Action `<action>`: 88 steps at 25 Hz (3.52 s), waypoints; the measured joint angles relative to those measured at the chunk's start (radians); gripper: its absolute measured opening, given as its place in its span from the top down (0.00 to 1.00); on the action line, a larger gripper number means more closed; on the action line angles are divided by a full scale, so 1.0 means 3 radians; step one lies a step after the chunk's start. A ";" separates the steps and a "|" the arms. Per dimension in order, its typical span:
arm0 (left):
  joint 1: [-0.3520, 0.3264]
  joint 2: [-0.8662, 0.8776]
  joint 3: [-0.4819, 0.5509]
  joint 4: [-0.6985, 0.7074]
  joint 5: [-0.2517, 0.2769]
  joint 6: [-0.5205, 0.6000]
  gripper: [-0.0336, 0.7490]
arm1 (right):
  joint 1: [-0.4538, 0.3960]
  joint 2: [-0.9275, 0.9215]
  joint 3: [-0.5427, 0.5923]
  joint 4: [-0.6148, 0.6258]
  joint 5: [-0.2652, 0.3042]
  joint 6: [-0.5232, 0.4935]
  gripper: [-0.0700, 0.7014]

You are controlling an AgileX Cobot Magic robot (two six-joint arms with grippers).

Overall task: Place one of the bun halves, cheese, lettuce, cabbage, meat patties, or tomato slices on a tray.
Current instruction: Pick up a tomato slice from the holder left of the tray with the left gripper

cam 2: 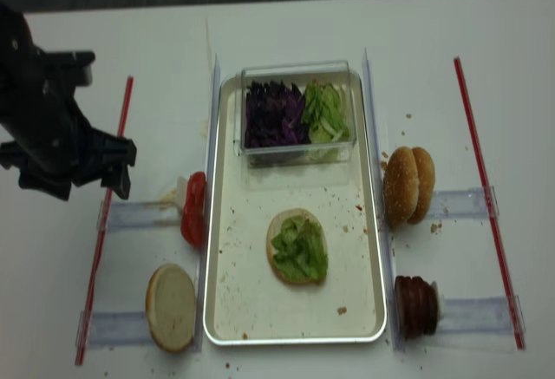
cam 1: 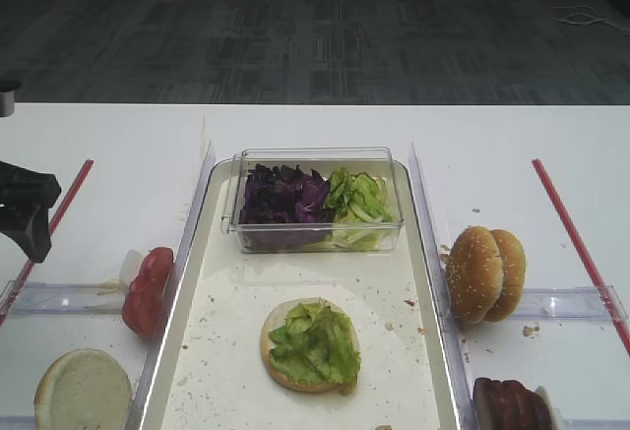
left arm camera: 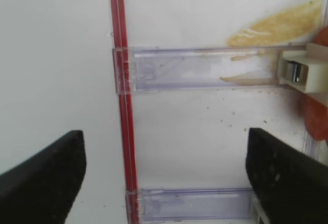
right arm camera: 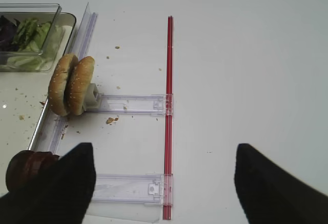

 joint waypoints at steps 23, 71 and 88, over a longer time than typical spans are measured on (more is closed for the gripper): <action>-0.1243 0.0042 -0.0159 -0.0078 -0.0062 -0.0212 0.17 | 0.0000 0.0000 0.0000 0.0000 0.0000 0.0000 0.14; -0.1442 0.0558 -0.0165 -0.0060 -0.0323 -0.0262 0.47 | 0.0000 0.0000 0.0000 0.0000 0.0000 0.0000 0.15; -0.1442 0.0559 -0.0165 -0.0060 -0.0323 -0.0262 0.51 | 0.0000 0.0000 0.0000 0.0000 0.0000 0.0000 0.15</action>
